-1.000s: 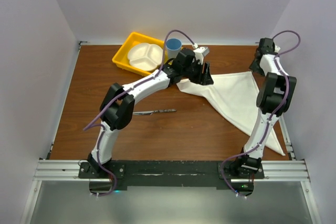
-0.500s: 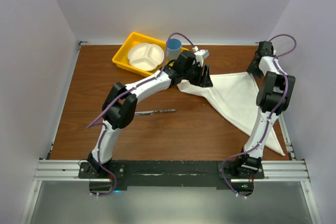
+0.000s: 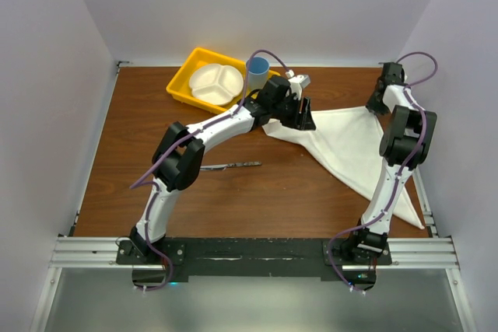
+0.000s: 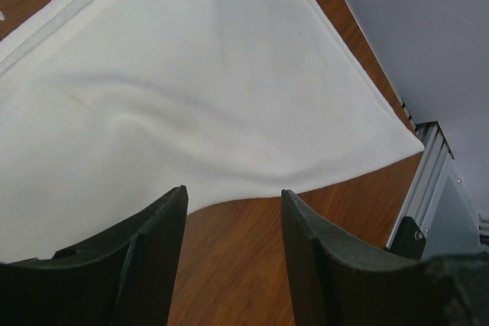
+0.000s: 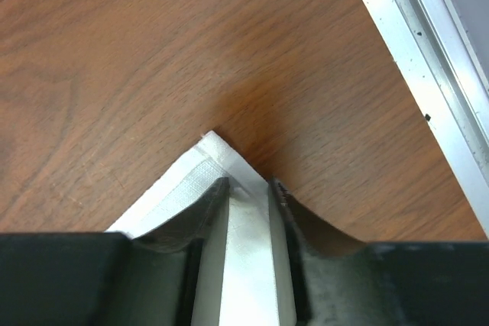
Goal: Fold the napkin, place the utensils inside, and roll it up
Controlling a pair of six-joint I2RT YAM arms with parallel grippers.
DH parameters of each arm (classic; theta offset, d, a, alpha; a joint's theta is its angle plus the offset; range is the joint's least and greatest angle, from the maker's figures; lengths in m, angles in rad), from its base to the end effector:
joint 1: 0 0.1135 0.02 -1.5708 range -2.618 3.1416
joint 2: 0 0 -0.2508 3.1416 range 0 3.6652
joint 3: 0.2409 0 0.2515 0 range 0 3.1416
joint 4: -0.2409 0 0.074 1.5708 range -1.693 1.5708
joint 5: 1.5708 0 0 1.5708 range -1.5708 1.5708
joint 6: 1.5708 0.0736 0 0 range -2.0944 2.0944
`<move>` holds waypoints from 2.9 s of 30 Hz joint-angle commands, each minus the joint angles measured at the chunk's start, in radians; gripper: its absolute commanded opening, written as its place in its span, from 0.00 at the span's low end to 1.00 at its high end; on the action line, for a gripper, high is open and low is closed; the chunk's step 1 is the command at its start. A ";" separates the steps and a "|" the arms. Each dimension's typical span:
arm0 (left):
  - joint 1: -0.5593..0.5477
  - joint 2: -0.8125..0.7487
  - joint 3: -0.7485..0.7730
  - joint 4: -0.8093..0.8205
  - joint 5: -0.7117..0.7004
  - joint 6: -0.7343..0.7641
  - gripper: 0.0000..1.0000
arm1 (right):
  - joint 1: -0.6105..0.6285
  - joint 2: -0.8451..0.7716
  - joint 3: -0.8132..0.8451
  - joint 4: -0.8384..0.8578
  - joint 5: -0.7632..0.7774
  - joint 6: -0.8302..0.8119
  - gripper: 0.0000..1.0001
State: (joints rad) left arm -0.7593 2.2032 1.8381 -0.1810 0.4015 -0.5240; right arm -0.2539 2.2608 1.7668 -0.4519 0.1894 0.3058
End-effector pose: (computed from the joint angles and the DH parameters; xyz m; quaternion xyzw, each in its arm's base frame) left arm 0.3711 -0.3919 0.2110 0.1973 0.8367 -0.4268 0.2808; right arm 0.4889 -0.1412 0.1253 0.2896 0.9024 -0.0820 0.3082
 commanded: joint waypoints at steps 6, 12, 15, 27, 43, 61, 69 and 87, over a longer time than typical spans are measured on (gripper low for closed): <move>0.005 0.009 0.041 0.029 0.025 -0.018 0.56 | 0.001 -0.030 -0.006 0.010 0.004 -0.016 0.18; 0.005 0.010 0.043 0.032 0.034 -0.025 0.56 | 0.002 -0.056 -0.004 0.001 0.008 -0.034 0.33; 0.005 0.012 0.041 0.034 0.040 -0.028 0.57 | 0.004 -0.050 -0.004 -0.005 -0.011 -0.031 0.33; 0.005 0.016 0.036 0.044 0.051 -0.034 0.56 | 0.007 -0.073 -0.006 -0.011 -0.016 -0.043 0.21; 0.005 0.012 0.024 0.055 0.063 -0.042 0.56 | 0.021 -0.107 -0.003 -0.028 -0.021 -0.051 0.26; 0.003 0.021 0.018 0.069 0.088 -0.056 0.57 | 0.027 -0.089 -0.009 -0.048 -0.019 -0.063 0.43; 0.005 0.023 0.018 0.072 0.096 -0.056 0.56 | 0.027 -0.035 0.010 -0.036 -0.019 -0.083 0.42; 0.005 0.026 0.026 0.071 0.105 -0.057 0.56 | 0.027 0.011 0.031 -0.042 -0.011 -0.091 0.26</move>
State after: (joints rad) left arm -0.7593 2.2330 1.8381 -0.1429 0.4862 -0.5659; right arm -0.2302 2.2482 1.7641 -0.4995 0.1661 0.2245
